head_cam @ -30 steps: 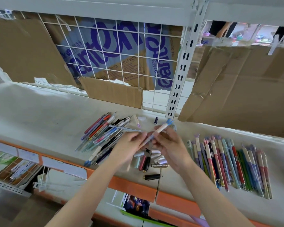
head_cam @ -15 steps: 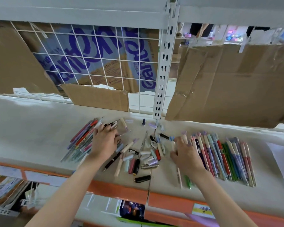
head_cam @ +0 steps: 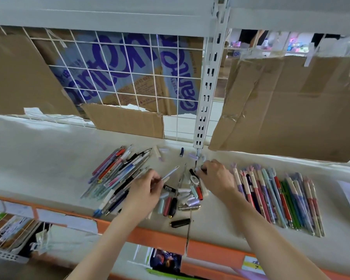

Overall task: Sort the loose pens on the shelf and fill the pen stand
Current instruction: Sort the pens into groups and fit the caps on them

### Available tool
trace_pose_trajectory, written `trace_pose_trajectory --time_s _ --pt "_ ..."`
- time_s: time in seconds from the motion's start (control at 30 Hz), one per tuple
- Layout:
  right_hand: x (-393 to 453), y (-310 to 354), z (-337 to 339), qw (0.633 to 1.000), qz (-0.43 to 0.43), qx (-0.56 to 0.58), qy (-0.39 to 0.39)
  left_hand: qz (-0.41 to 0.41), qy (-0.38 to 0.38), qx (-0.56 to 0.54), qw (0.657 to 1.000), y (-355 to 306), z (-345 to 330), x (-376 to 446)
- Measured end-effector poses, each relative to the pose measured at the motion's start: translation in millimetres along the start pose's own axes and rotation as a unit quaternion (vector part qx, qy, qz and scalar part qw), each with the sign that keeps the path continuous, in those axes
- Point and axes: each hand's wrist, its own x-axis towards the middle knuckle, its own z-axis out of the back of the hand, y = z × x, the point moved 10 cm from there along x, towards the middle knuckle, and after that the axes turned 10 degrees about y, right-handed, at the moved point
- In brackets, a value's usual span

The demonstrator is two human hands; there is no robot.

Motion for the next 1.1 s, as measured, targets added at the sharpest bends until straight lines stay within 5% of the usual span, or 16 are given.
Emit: trace_pose_trajectory --time_s 0.2,0.4,1.1 --pt "-9 10 7 0.959 0.093 0.267 0.028 0.017 0.014 -0.015 1.000 2 0 -7" --pt "-14 26 -8 0.899 0.126 0.407 0.099 0.023 0.016 -0.024 0.999 6 -3 -6" --pt "-28 46 2 0.860 0.183 0.459 0.128 0.018 0.022 -0.023 0.999 4 7 -9"
